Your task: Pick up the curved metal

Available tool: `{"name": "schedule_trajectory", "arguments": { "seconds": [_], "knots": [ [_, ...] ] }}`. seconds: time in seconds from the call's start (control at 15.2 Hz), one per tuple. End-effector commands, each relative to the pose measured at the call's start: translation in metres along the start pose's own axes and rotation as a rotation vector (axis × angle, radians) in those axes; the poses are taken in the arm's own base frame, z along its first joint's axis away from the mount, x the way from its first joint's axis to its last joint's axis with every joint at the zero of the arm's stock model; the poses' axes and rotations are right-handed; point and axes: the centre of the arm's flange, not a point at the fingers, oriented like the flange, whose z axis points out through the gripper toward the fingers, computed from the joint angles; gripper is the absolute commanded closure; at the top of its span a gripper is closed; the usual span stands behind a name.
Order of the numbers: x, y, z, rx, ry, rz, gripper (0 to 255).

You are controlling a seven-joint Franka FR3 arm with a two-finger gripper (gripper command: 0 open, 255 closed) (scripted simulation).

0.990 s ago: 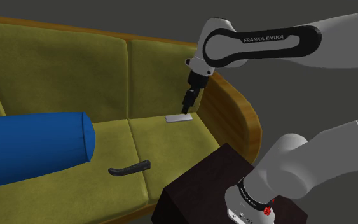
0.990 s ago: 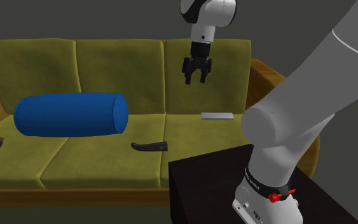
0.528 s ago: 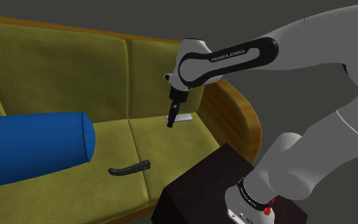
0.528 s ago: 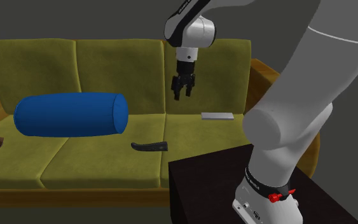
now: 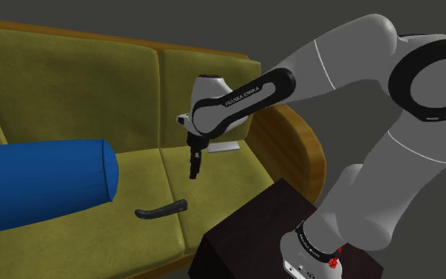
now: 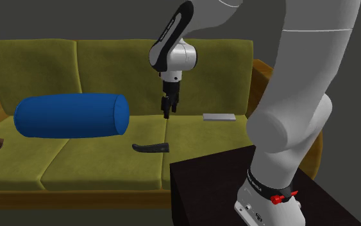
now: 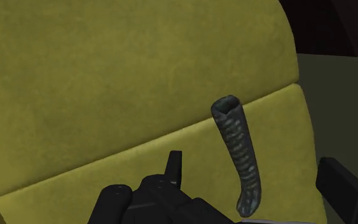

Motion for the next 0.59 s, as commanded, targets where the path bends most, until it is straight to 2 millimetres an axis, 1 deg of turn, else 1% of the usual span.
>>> {"name": "schedule_trajectory", "arguments": {
  "seconds": [0.0,0.53],
  "knots": [
    [0.017,-0.005,0.021,-0.002,-0.008,-0.067,0],
    [0.075,-0.034,0.109,-0.007,-0.044,-0.324,0]
  ]
}}
